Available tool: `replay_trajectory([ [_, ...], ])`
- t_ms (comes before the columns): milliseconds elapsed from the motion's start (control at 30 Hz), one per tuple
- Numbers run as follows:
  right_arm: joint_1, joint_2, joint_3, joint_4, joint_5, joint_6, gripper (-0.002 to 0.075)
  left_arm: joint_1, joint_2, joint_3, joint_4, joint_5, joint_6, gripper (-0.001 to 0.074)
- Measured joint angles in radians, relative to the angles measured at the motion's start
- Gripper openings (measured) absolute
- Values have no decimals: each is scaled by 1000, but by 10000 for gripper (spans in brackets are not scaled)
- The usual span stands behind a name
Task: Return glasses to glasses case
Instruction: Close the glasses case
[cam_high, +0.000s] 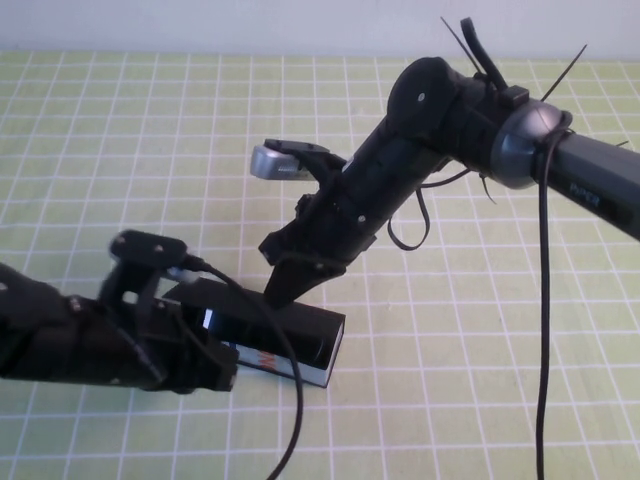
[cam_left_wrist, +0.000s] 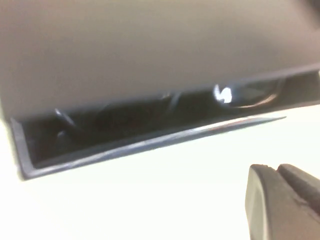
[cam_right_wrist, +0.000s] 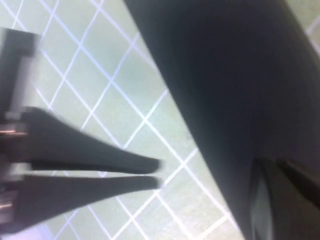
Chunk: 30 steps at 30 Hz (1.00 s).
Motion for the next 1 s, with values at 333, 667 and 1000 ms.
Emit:
replay_trajectory([
  [333, 27, 0, 72, -10, -4, -6, -11, 0, -463, 39, 277, -16, -275, -2],
  [667, 35, 17, 91, -47, -6, -6, -11, 0, -779, 97, 289, -11, -296, -2],
  [1000, 35, -84, 95, -66, -6, -4, -11, 0, -1189, 296, 291, -128, -297, -2],
])
